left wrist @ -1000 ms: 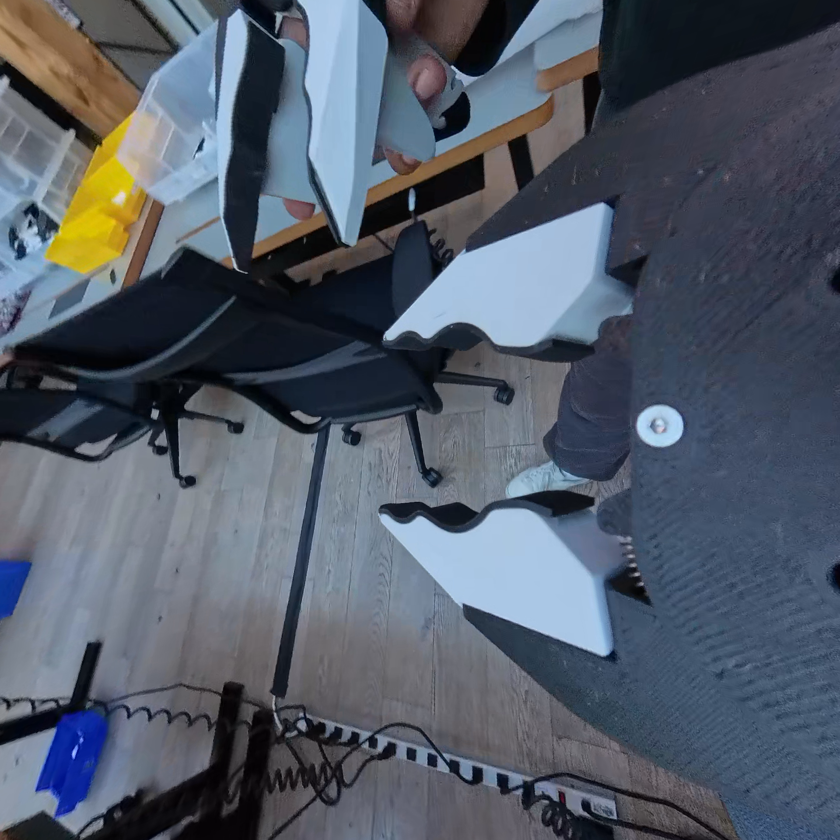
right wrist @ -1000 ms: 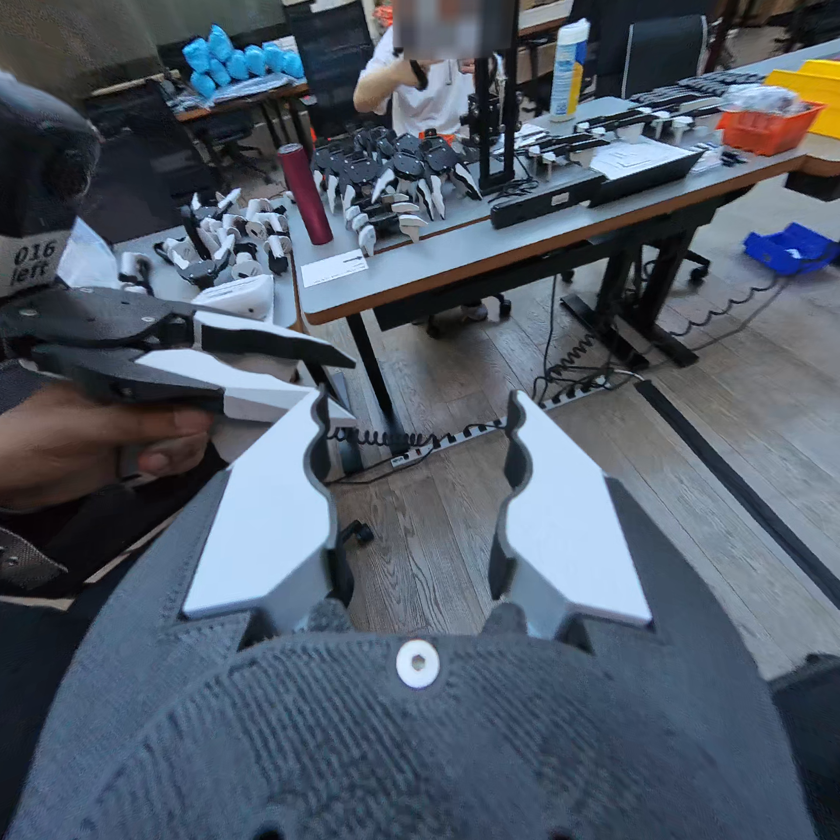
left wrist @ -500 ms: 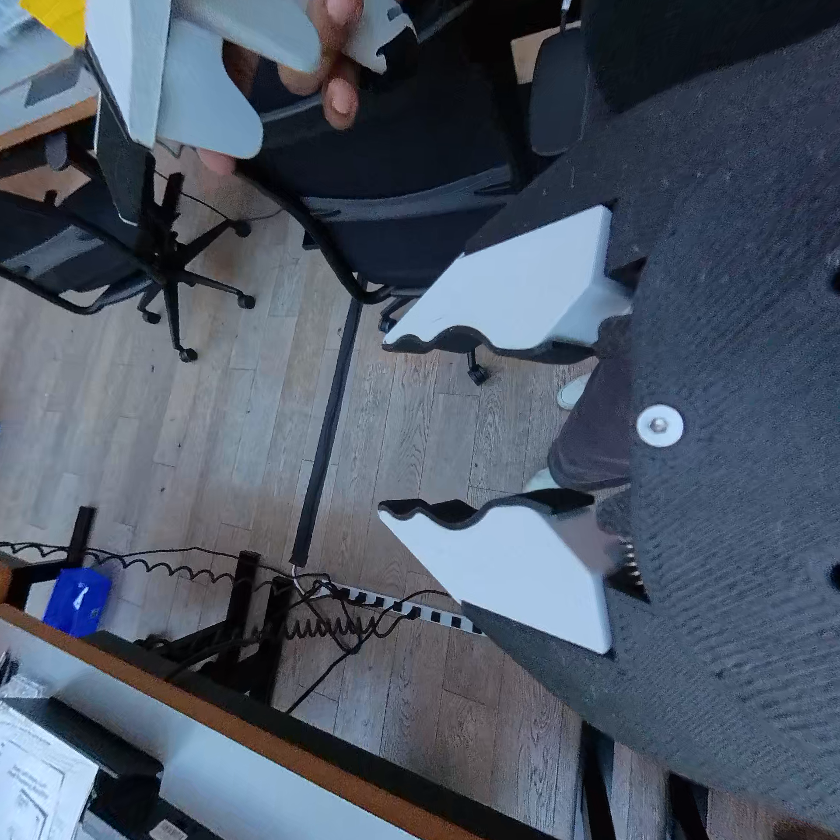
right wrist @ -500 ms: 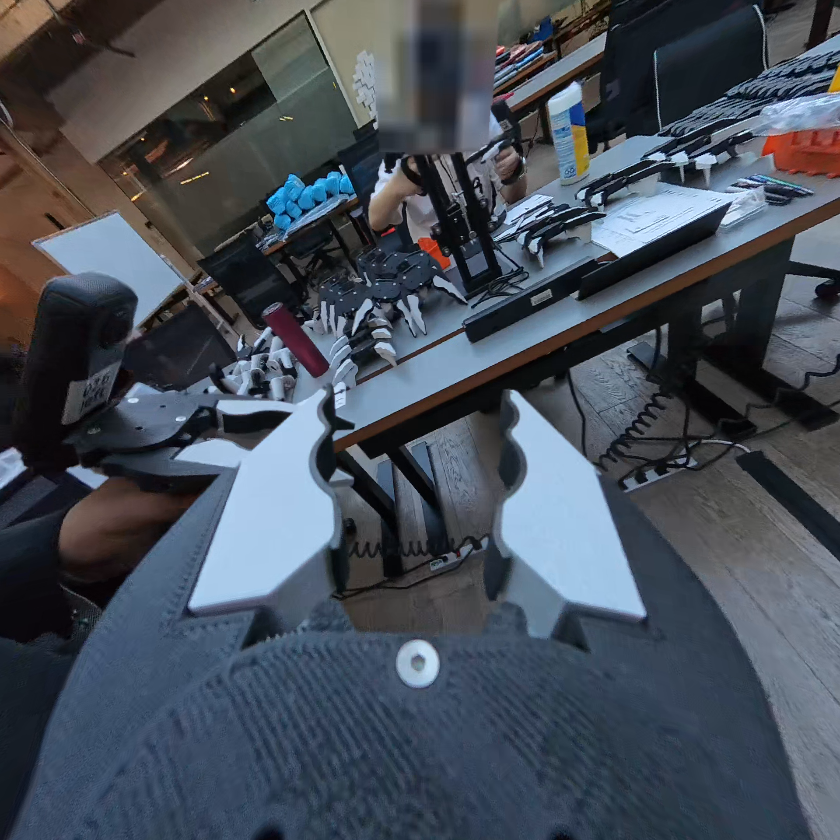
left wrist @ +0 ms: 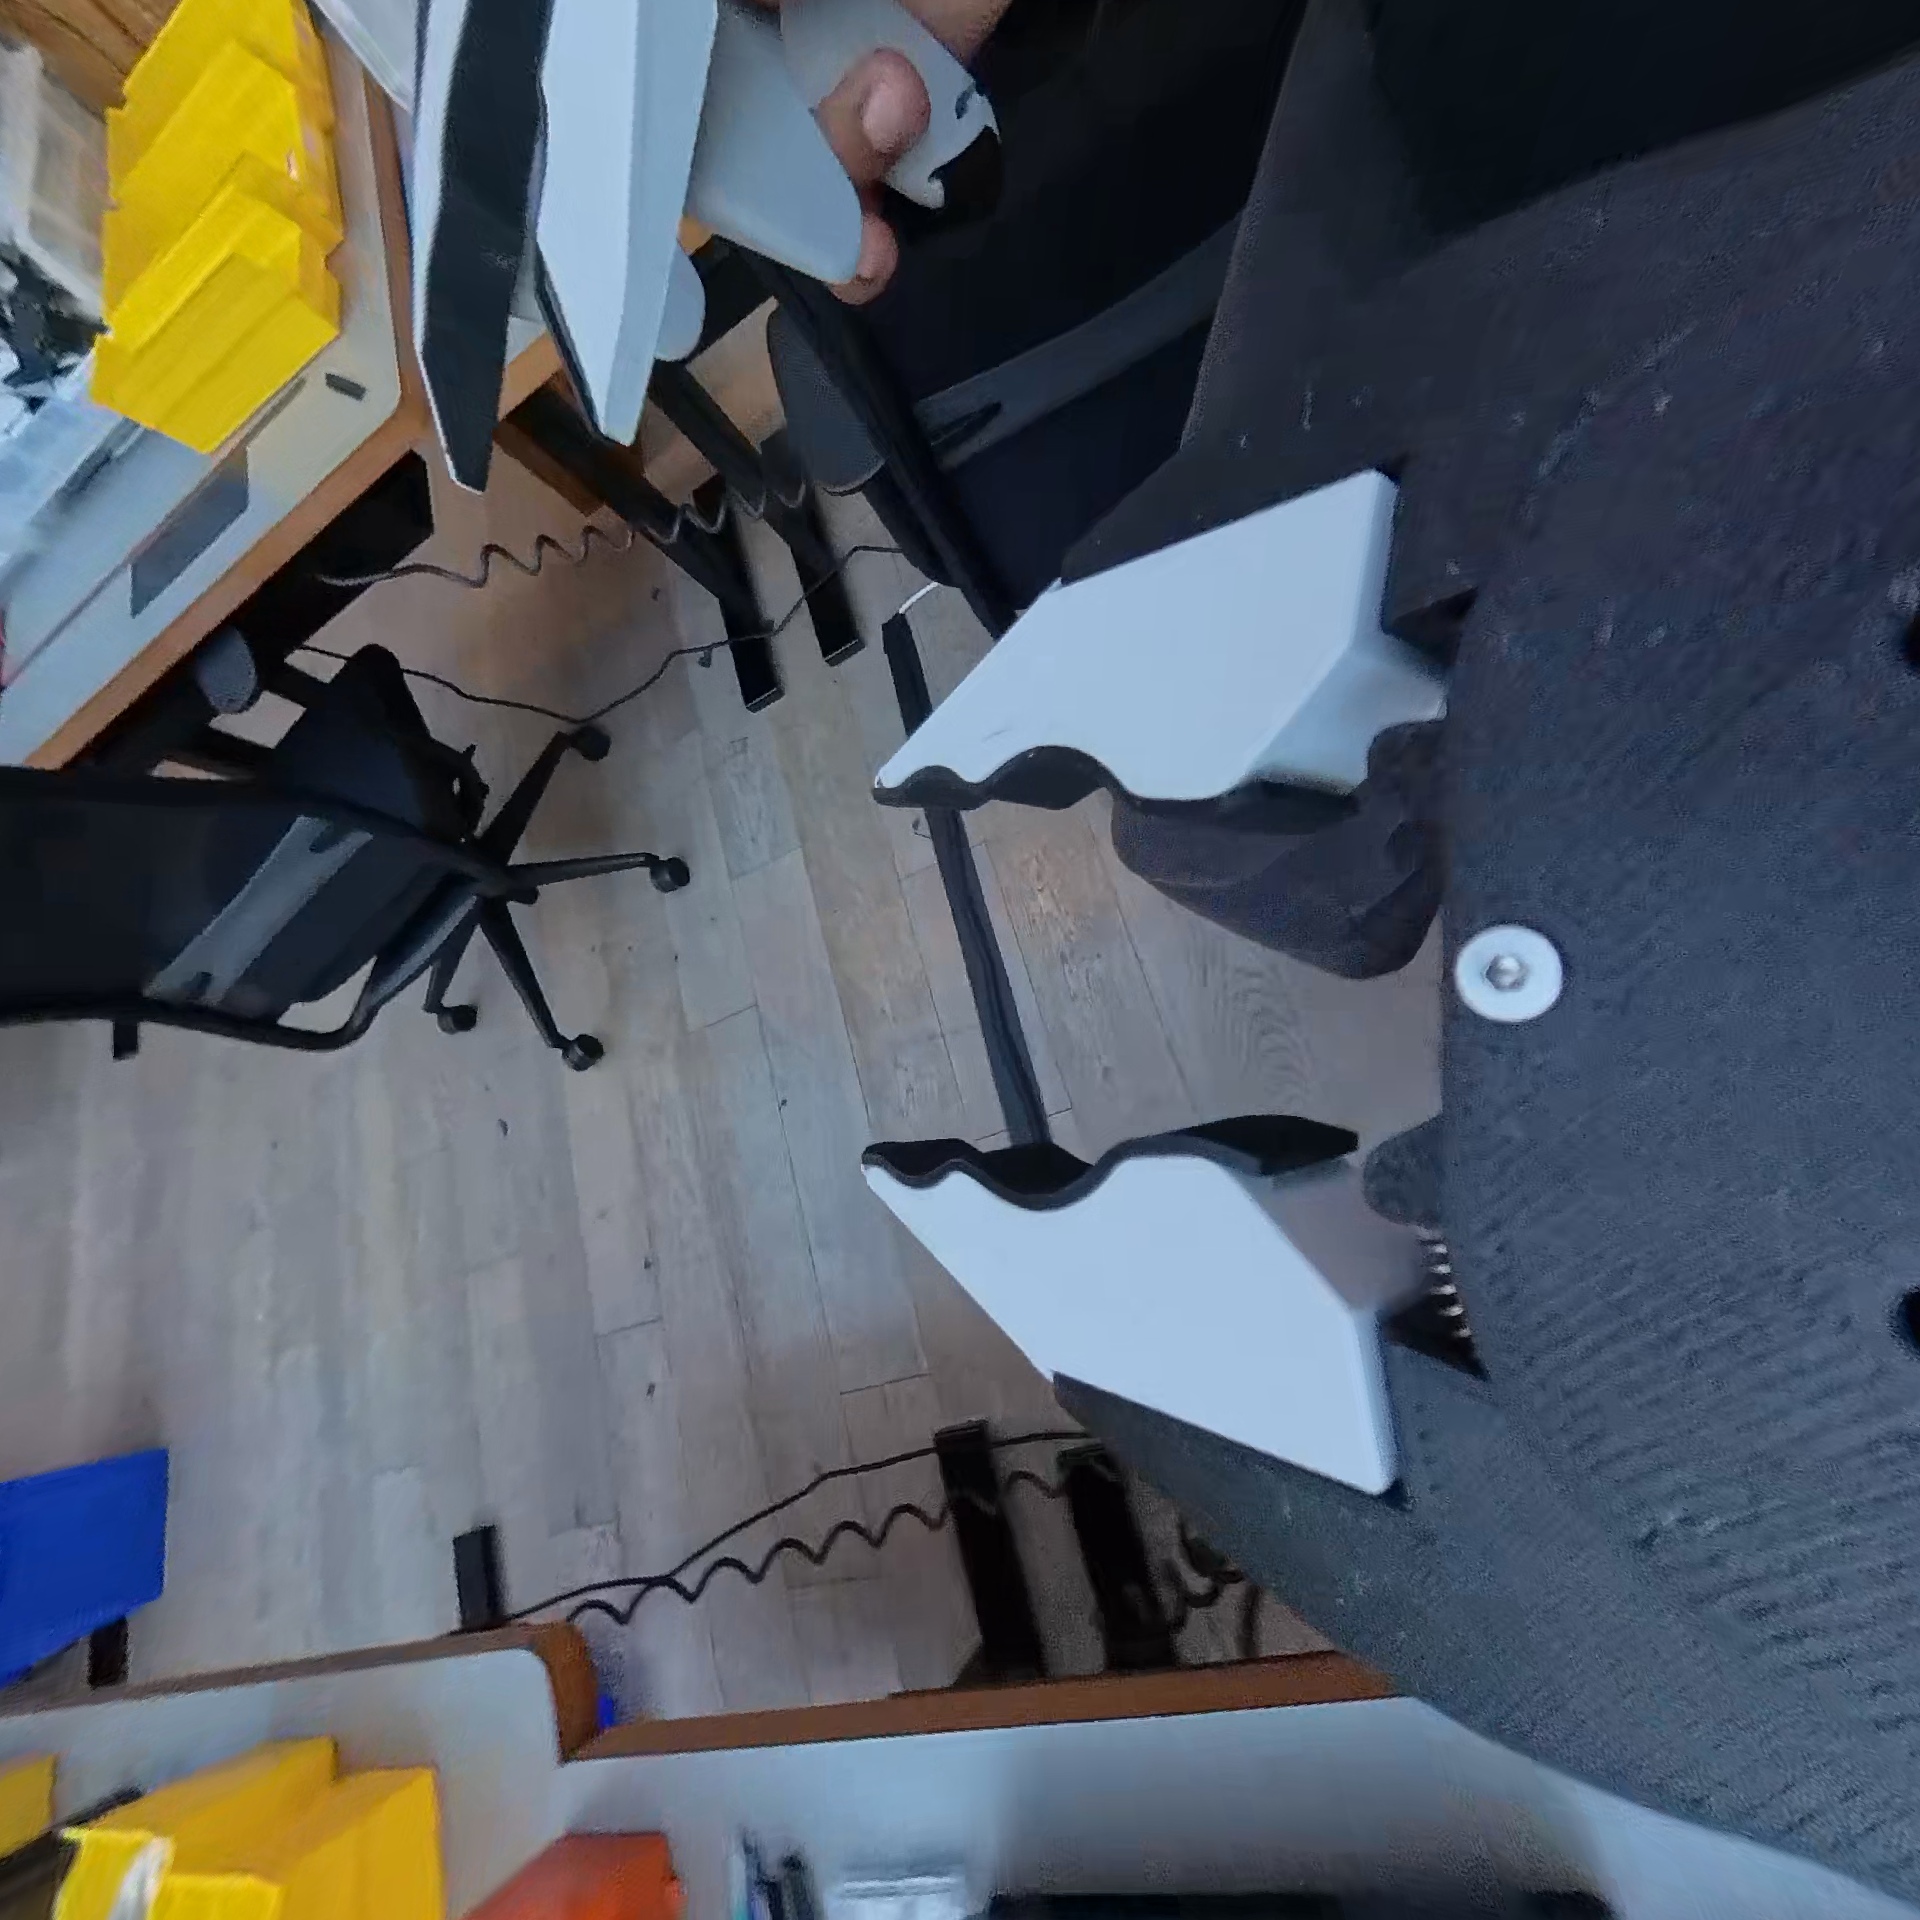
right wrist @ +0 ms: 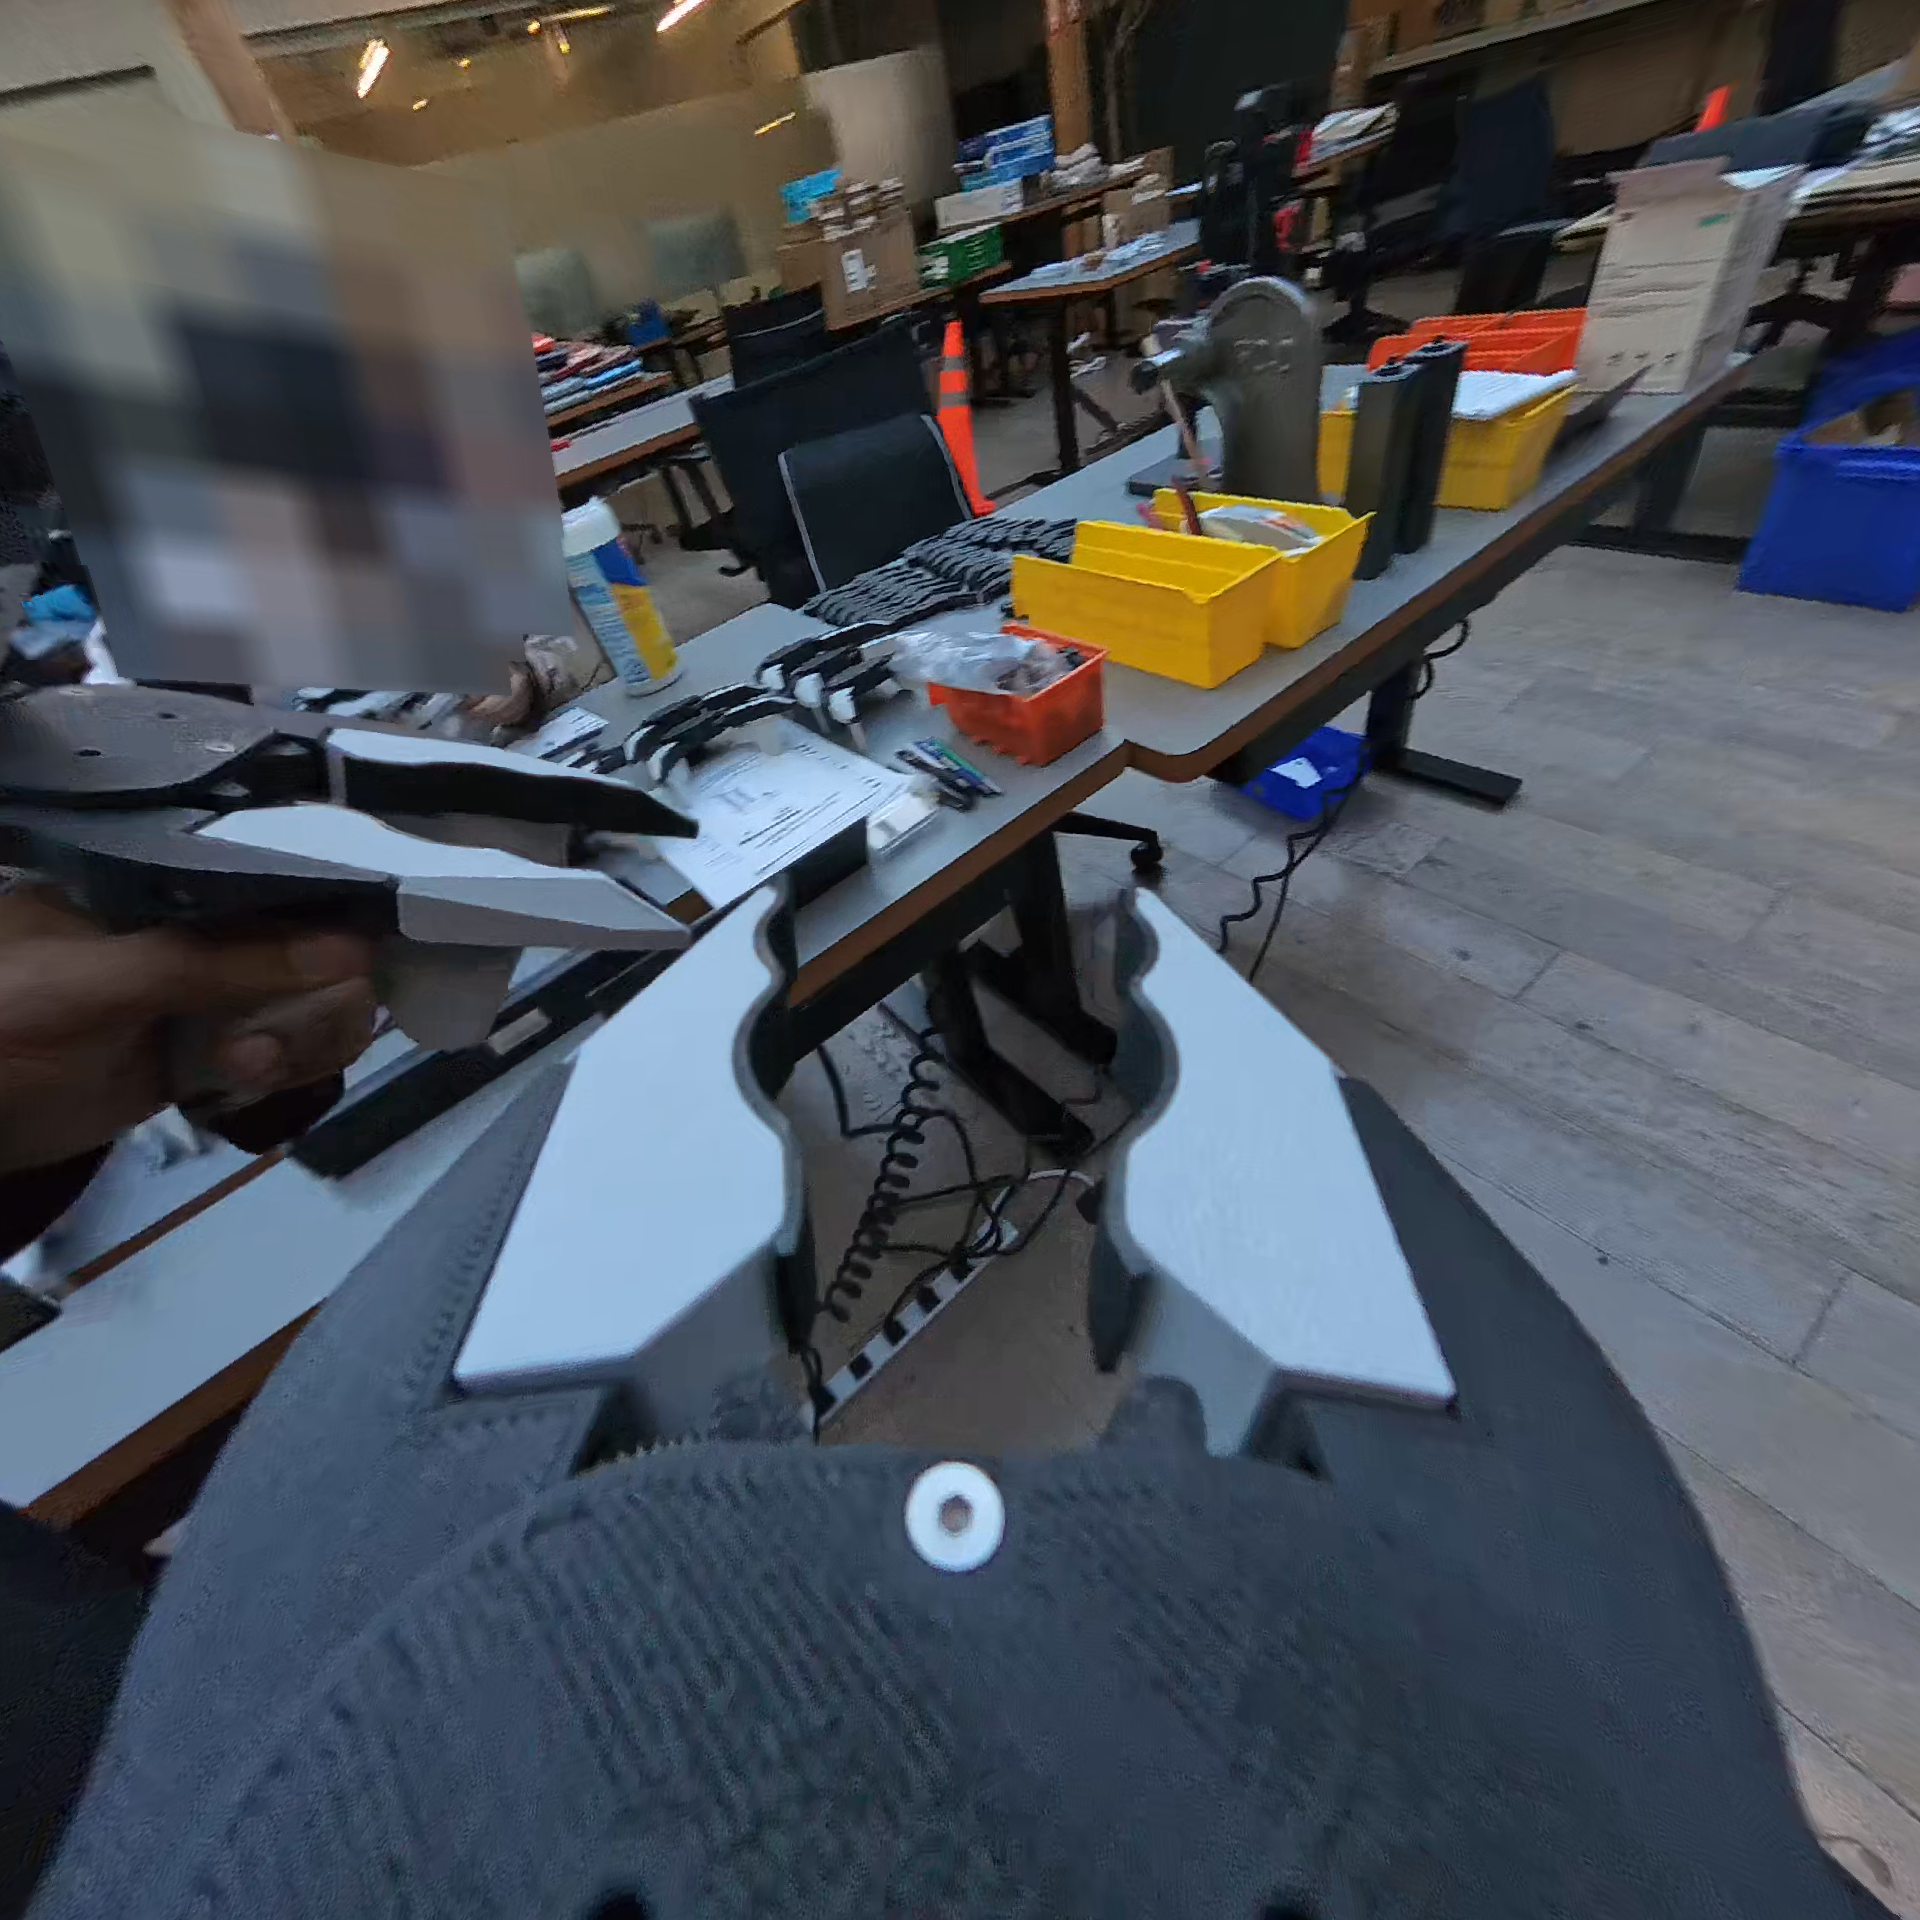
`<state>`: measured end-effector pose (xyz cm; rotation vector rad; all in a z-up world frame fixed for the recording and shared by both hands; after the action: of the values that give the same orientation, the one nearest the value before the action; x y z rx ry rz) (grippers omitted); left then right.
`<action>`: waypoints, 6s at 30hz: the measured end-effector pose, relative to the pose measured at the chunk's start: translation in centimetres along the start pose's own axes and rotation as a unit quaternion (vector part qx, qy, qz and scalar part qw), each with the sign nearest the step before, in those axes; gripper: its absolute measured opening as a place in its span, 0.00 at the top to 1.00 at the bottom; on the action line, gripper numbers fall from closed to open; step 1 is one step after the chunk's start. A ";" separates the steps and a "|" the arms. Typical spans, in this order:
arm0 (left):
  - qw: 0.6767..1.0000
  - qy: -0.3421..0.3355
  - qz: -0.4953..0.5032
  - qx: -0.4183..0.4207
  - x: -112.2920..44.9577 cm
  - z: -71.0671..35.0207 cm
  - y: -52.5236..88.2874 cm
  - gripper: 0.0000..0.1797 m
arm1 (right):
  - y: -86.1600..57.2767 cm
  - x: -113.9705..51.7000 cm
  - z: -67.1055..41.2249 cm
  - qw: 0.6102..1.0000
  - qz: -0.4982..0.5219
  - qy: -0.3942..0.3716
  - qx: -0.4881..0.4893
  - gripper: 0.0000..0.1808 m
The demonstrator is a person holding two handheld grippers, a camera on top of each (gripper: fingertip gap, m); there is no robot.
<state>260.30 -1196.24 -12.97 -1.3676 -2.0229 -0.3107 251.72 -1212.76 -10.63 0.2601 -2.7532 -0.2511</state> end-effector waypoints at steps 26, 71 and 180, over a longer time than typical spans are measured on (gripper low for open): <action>0.997 -0.001 0.065 0.050 -59.2 -58.8 31.8 0.68 | -69.2 -48.1 -33.8 0.983 0.099 0.025 0.150 0.62; 0.818 -0.149 -0.342 0.438 -81.3 -83.6 68.5 0.69 | -101.0 -115.8 -56.6 0.873 -0.367 0.277 -0.162 0.99; 0.834 -0.135 -0.351 0.403 -78.1 -81.3 65.0 0.69 | -89.3 -111.1 -57.7 0.851 -0.343 0.184 0.352 0.98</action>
<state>367.97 -1269.34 -12.86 -0.1214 -2.3986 0.4337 388.17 -1283.63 -13.53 1.3282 -2.1449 0.5990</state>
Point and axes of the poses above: each gripper's, where its closed fingertips meet, x back along the fingers, z out of its underside, y = z × x across the jaws, the point moved 7 cm from there along x, back along the fingers, and after that the axes turned 9 degrees about y, right-handed, at the moved point
